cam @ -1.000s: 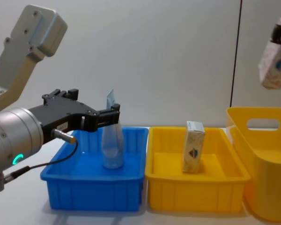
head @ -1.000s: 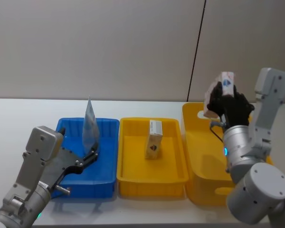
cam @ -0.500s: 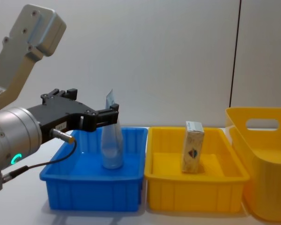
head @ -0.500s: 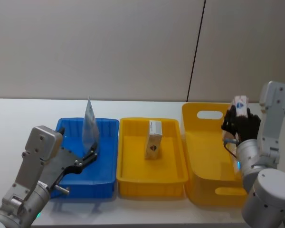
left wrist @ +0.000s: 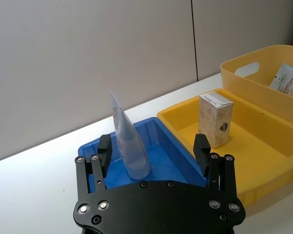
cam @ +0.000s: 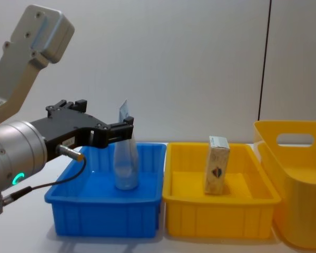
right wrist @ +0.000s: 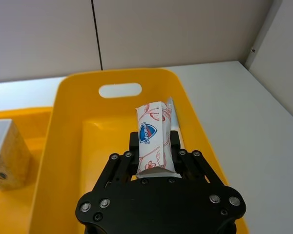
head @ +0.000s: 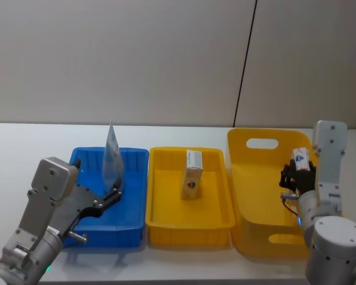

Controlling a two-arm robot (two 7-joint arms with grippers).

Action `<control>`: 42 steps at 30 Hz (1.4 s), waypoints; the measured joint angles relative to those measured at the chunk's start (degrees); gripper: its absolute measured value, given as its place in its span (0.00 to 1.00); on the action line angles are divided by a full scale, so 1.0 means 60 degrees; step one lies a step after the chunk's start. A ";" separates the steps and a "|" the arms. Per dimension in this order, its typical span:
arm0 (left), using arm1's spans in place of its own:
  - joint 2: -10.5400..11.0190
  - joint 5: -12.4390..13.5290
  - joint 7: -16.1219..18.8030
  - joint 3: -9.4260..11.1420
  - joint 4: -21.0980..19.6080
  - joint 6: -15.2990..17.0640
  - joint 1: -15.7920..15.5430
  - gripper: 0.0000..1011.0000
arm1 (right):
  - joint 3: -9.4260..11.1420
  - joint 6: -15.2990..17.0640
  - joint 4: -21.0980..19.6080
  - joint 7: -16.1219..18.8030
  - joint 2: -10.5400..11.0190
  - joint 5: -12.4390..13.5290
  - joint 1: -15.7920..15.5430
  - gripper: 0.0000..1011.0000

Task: Bimanual collaborative sorting of washing and personal care products

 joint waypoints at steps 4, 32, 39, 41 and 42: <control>0.0000 0.0000 0.0000 0.0000 0.0001 0.0000 0.0000 0.99 | -0.0009 0.0178 0.0170 -0.0014 0.0069 -0.0110 0.0042 0.31; 0.0000 0.0000 0.0000 0.0000 0.0000 0.0000 0.0000 0.99 | 0.0041 0.0232 0.0375 0.0063 0.0154 -0.0240 0.0074 0.99; 0.0000 0.0000 0.0000 0.0000 0.0000 0.0000 0.0000 0.99 | 0.0193 -0.0252 0.0087 0.0310 0.0078 0.0024 -0.0006 0.99; 0.0000 0.0000 0.0000 0.0000 0.0001 0.0000 0.0000 0.99 | 0.0238 -0.0370 0.0011 0.0387 0.0055 0.0111 -0.0022 0.99; 0.0000 0.0000 0.0000 0.0000 0.0000 0.0000 0.0000 0.99 | 0.0293 -0.0470 -0.0067 0.0462 0.0027 0.0197 -0.0037 0.99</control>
